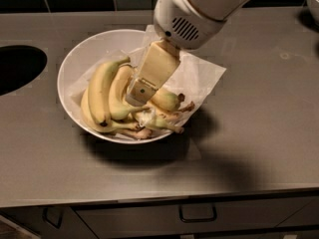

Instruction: Pick banana from white bowl

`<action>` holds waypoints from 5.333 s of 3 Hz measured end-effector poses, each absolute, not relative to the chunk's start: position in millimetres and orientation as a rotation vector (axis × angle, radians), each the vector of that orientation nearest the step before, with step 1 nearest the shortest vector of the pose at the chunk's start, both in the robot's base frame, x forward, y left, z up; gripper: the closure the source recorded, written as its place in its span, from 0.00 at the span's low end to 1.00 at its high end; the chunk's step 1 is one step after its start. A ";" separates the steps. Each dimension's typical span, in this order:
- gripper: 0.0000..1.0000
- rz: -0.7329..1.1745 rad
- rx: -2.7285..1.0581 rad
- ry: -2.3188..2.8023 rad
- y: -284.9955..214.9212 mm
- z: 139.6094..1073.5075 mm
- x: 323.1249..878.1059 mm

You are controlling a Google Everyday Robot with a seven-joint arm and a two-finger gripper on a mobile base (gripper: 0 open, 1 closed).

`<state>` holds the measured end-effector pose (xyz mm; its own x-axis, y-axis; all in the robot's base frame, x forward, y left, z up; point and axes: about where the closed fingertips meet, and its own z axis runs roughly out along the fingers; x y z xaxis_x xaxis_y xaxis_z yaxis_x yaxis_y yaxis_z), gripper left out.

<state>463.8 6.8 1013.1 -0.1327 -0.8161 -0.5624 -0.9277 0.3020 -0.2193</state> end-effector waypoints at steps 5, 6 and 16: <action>0.00 0.255 -1.500 2.007 93.2 1042.7 415.1; 0.00 0.255 -1.499 2.007 93.2 1042.7 415.1; 0.11 0.369 -1.363 2.176 101.3 941.6 458.0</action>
Offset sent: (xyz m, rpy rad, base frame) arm -0.0294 0.0684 -0.0053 0.0851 0.0938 0.0416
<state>458.0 101.3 941.6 -0.3422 -0.7432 -0.5749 -0.8910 0.4509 -0.0524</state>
